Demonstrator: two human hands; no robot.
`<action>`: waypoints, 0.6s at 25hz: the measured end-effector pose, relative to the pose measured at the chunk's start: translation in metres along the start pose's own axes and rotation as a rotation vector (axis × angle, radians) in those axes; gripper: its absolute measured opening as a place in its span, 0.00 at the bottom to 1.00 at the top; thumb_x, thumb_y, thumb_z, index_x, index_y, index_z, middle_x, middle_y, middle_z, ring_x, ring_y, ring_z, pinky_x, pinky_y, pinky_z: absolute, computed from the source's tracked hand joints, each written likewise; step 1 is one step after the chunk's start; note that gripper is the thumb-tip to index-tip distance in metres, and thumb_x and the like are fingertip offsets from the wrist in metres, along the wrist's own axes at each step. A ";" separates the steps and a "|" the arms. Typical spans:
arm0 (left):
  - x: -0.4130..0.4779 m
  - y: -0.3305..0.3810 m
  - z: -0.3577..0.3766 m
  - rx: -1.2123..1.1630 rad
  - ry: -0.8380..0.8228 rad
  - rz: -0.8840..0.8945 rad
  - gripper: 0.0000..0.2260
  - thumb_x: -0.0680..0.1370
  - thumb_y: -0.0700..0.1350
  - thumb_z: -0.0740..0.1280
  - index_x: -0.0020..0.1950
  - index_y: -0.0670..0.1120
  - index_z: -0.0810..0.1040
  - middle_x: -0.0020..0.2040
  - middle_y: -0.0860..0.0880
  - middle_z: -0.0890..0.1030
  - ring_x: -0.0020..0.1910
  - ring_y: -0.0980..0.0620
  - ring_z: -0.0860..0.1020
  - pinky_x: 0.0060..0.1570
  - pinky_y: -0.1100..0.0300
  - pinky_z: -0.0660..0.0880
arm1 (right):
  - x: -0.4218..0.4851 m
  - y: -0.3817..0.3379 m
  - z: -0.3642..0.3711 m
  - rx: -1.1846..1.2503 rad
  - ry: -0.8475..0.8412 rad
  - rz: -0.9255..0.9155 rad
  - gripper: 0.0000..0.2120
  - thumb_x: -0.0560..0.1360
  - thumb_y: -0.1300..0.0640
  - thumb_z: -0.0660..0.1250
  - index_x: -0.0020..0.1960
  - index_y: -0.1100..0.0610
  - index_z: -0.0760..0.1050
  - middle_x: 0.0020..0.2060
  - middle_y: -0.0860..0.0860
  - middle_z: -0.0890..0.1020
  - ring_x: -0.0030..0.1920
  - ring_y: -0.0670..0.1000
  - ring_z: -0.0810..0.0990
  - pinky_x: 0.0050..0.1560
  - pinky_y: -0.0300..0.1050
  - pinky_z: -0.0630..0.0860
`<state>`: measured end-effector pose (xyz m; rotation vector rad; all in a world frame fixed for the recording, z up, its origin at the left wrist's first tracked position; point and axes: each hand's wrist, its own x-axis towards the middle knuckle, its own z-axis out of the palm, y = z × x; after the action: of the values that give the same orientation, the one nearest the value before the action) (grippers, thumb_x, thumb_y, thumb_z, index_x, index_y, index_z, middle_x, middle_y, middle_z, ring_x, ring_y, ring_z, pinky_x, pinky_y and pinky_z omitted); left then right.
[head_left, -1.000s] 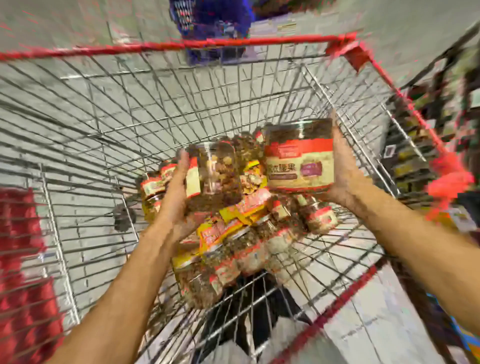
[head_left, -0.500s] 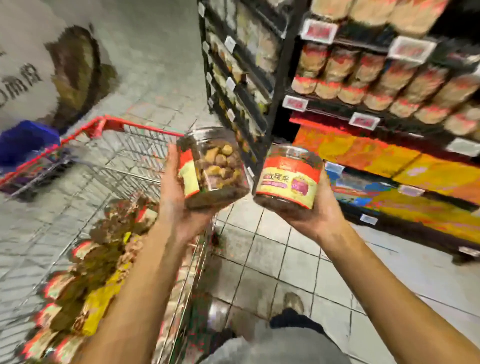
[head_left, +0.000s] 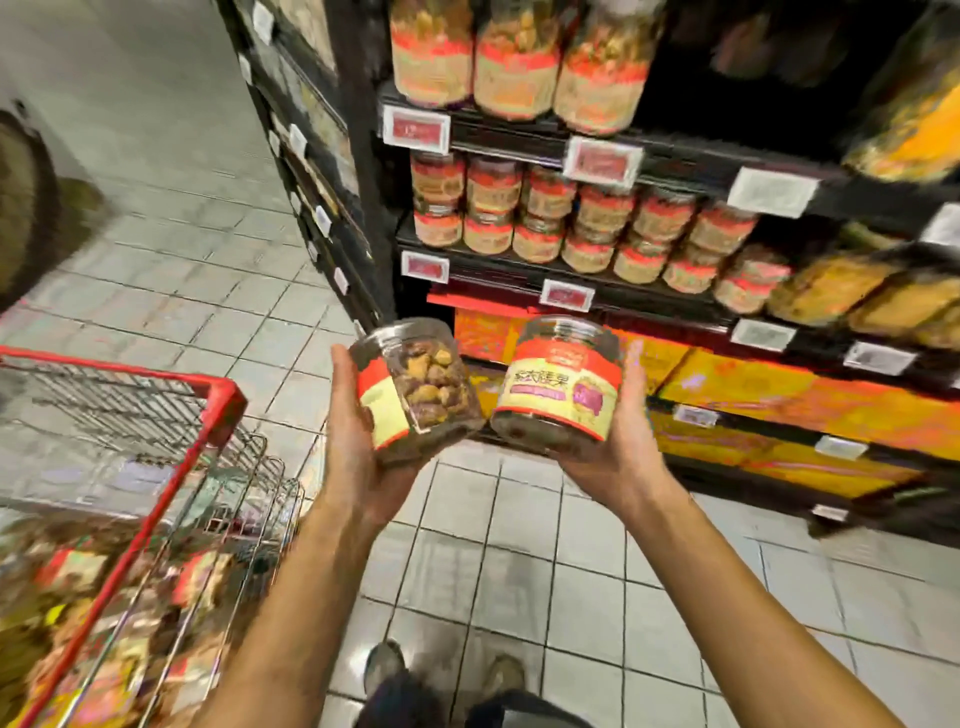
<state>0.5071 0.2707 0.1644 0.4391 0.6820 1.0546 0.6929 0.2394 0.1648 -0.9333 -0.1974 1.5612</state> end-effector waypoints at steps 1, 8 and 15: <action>0.012 -0.001 0.000 0.047 0.023 0.009 0.30 0.74 0.68 0.51 0.49 0.50 0.85 0.48 0.47 0.85 0.47 0.48 0.83 0.44 0.49 0.81 | 0.015 -0.004 0.000 -0.026 0.012 0.008 0.36 0.71 0.30 0.51 0.46 0.57 0.84 0.43 0.57 0.86 0.43 0.55 0.85 0.43 0.52 0.82; 0.132 0.014 -0.018 0.335 0.259 0.142 0.22 0.73 0.64 0.58 0.48 0.49 0.80 0.37 0.53 0.84 0.36 0.56 0.82 0.37 0.61 0.79 | 0.123 -0.014 0.012 0.073 0.122 -0.022 0.32 0.74 0.32 0.50 0.53 0.56 0.80 0.42 0.56 0.85 0.42 0.55 0.85 0.45 0.50 0.82; 0.266 0.016 -0.038 0.567 0.386 0.465 0.23 0.70 0.64 0.64 0.52 0.47 0.73 0.47 0.48 0.82 0.45 0.51 0.81 0.45 0.54 0.78 | 0.244 -0.015 0.023 0.092 0.196 -0.111 0.30 0.76 0.34 0.47 0.53 0.53 0.78 0.38 0.51 0.85 0.40 0.51 0.85 0.45 0.47 0.81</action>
<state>0.5555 0.5175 0.0681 0.9282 1.2749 1.3987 0.7066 0.4696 0.0808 -0.9795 -0.0376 1.3568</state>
